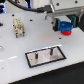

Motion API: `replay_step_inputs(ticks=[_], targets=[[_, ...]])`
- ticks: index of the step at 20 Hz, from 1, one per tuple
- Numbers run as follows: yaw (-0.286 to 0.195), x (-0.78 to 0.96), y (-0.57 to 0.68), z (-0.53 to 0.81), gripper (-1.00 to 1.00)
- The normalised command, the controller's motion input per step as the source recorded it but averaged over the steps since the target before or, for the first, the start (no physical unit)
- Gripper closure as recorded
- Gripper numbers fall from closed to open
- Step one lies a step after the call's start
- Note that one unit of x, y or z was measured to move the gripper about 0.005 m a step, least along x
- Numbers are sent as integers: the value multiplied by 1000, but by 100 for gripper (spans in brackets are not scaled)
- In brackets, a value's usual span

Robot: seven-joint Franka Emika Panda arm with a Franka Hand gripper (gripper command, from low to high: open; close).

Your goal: Insert the blue gear onto the right peg, followed by the red gear

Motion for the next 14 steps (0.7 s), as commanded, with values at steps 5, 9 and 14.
replay_step_inputs(ticks=[5,9,14], targets=[[0,765,-296,121,100],[0,585,-218,16,100],[0,344,-196,-74,100]])
